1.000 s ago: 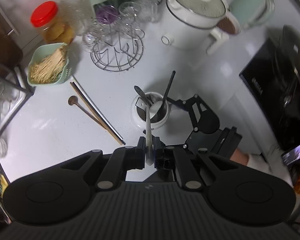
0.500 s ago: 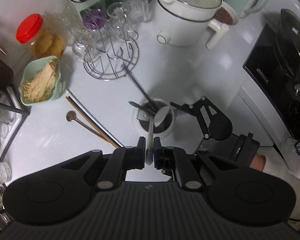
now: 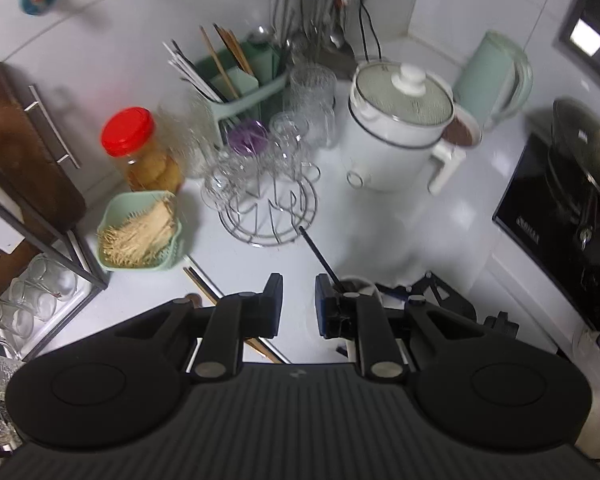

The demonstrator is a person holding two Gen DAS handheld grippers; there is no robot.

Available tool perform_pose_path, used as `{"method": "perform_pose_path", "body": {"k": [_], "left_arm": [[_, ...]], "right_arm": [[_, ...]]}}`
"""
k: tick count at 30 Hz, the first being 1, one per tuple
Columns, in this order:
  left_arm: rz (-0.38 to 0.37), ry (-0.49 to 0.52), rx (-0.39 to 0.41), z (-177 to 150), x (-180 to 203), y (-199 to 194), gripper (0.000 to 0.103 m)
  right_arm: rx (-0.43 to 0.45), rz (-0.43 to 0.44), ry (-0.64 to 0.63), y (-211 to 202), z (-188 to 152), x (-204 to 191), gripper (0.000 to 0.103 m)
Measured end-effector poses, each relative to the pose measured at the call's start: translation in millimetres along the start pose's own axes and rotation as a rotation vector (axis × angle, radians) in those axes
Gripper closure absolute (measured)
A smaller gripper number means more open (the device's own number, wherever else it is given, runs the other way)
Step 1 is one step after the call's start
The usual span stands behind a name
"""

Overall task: Organize utensils
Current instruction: 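Open the left tool to release the white chopstick in the mug, then move the left tool back over the wooden chopstick on the counter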

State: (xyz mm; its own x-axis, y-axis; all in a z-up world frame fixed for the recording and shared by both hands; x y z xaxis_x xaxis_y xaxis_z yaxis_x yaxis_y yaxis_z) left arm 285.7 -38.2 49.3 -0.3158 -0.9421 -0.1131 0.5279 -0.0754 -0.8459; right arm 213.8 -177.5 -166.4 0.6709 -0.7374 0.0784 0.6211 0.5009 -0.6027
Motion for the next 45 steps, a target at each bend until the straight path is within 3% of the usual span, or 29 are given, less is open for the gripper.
{"method": "perform_pose_path", "body": {"k": [14, 22, 25, 29, 37, 45], "left_arm": [[0.021, -0.125, 0.146, -67, -35, -4, 0.083], [0.062, -0.173, 0.180, -103, -58, 1, 0.044], [0.079, -0.167, 0.207, -115, -66, -1, 0.037], [0.056, -0.148, 0.220, -130, -74, 2, 0.036], [0.035, -0.147, 0.194, -159, -88, 29, 0.031], [-0.007, -0.242, 0.101, -186, -102, 75, 0.031]], "right_arm": [[-0.018, -0.061, 0.076, 4, 6, -8, 0.018], [-0.024, -0.109, 0.143, 8, 10, -13, 0.018], [-0.028, -0.132, 0.160, 10, 12, -17, 0.018], [-0.042, -0.144, 0.183, 11, 15, -17, 0.018], [-0.047, -0.204, 0.233, 15, 19, -26, 0.018], [-0.054, -0.232, 0.272, 16, 21, -27, 0.019]]}}
Point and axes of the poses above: each gripper's, at about its wrist camera, not at the fingertips, and y roughly the way its jaws point, x to its right, z to its top, the point moved 3 cm from there along y, roughly the way its jaws point, and after that the axes turned 11 degrees about z, right-handed, at the moved point
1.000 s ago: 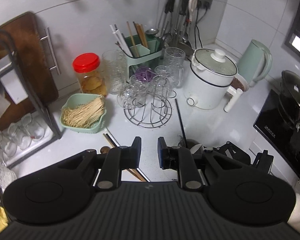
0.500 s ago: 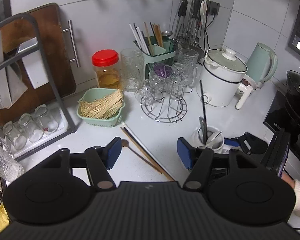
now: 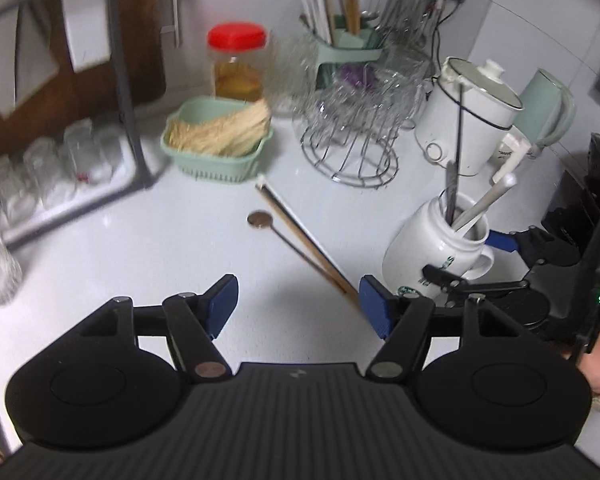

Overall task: Organize utensils
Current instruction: 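Move the left tool back over the wooden chopstick on the counter, then grasp the wooden chopstick by its end with the left tool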

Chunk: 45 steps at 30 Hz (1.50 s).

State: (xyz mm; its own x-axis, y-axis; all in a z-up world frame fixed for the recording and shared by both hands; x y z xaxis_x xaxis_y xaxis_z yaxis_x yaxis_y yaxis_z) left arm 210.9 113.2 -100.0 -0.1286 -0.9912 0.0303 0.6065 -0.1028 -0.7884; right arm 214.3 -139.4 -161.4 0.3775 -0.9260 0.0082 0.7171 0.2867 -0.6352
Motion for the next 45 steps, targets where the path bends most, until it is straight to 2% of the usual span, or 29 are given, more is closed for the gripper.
{"method": "perform_pose_path", "body": {"k": [5, 11, 15, 18, 22, 25, 27, 30, 36, 39, 43, 45], "left_arm": [[-0.007, -0.035, -0.054, -22, -6, 29, 0.031], [-0.059, -0.099, -0.112, -49, -2, 61, 0.034], [-0.084, -0.123, -0.098, -58, 9, 79, 0.046], [-0.116, -0.184, -0.108, -59, 18, 92, 0.051], [-0.162, -0.188, -0.105, -54, 39, 106, 0.057], [-0.174, -0.229, -0.118, -50, 49, 120, 0.068], [-0.175, -0.235, -0.129, -48, 55, 128, 0.076], [-0.169, -0.228, -0.135, -44, 62, 136, 0.083], [-0.140, -0.247, -0.158, -42, 67, 150, 0.084], [-0.101, -0.225, -0.175, -38, 72, 152, 0.085], [-0.057, -0.208, -0.202, -36, 79, 154, 0.092], [-0.041, -0.215, -0.217, -34, 80, 154, 0.093]], "right_arm": [[0.006, -0.010, 0.010, 2, 0, 0, 0.019], [0.027, -0.015, 0.025, 2, -2, 1, 0.019], [0.035, -0.003, 0.018, 1, -3, 2, 0.019], [0.024, 0.007, 0.009, 1, -2, 3, 0.019], [0.012, 0.012, 0.008, 2, 0, 4, 0.019], [0.004, 0.017, 0.004, 3, 1, 5, 0.019], [-0.001, 0.021, -0.001, 3, 2, 5, 0.019], [0.001, 0.023, -0.002, 3, 1, 6, 0.019], [0.004, 0.034, -0.013, 4, 1, 8, 0.019], [-0.002, 0.041, -0.032, 4, 1, 8, 0.019], [-0.001, 0.051, -0.047, 4, 2, 9, 0.018], [-0.002, 0.053, -0.045, 4, 1, 10, 0.019]]}}
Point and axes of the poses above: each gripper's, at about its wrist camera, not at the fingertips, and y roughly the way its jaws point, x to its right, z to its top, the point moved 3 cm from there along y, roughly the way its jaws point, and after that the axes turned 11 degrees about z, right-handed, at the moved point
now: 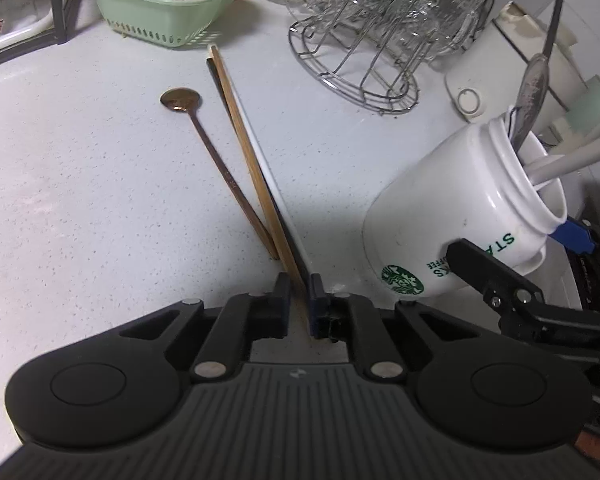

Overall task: Organize utensils
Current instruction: 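Grasp the wooden chopstick by its end with the left tool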

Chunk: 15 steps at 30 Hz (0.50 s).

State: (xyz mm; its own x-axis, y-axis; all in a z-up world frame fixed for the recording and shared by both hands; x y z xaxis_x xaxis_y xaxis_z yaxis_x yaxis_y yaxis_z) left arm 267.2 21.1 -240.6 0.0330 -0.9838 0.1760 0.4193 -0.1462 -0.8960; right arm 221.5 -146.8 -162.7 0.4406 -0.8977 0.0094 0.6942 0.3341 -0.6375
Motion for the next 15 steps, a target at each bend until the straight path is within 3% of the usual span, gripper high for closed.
{"method": "perform_pose_path", "body": {"k": [15], "left_arm": [[0.039, -0.038, -0.011, -19, -12, -28, 0.098]], "right_arm": [[-0.014, -0.003, -0.005, 1, 2, -1, 0.019]]}}
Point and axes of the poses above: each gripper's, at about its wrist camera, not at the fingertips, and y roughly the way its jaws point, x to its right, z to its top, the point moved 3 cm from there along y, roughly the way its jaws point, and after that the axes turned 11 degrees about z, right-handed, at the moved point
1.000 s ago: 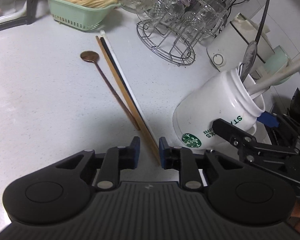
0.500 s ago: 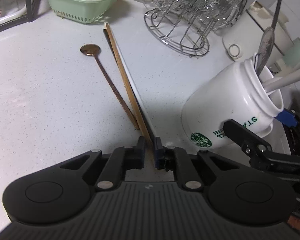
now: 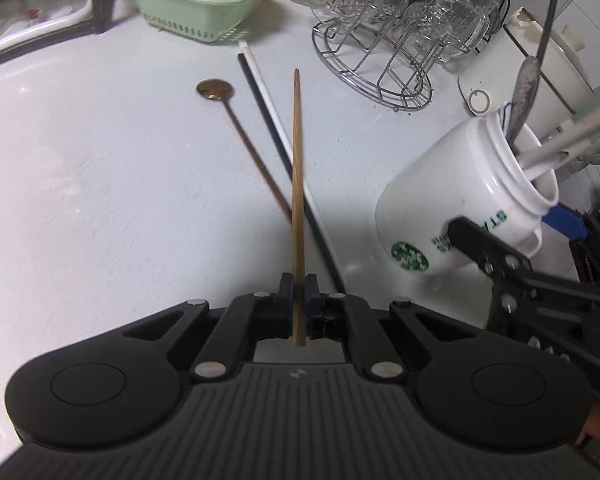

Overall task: Organize utensils
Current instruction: 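Grasp the wooden chopstick by its end with the left tool, then lift the wooden chopstick up off the counter with the left tool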

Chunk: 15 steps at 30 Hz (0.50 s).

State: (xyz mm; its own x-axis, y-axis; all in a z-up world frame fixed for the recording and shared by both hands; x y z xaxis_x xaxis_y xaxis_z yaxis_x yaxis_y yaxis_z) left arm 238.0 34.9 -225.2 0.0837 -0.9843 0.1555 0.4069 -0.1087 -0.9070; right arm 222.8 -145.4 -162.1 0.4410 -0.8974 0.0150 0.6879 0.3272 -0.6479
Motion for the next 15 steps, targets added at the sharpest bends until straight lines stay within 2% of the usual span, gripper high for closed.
{"method": "perform_pose_path", "body": {"k": [7, 15], "left_arm": [[-0.014, -0.003, -0.047, -28, -16, -17, 0.098], [0.029, -0.022, -0.054, -38, -29, -31, 0.099]], "right_arm": [[0.001, 0.002, -0.014, 0, -1, 0, 0.019], [-0.003, 0.018, -0.015, -1, -1, 1, 0.019]]}}
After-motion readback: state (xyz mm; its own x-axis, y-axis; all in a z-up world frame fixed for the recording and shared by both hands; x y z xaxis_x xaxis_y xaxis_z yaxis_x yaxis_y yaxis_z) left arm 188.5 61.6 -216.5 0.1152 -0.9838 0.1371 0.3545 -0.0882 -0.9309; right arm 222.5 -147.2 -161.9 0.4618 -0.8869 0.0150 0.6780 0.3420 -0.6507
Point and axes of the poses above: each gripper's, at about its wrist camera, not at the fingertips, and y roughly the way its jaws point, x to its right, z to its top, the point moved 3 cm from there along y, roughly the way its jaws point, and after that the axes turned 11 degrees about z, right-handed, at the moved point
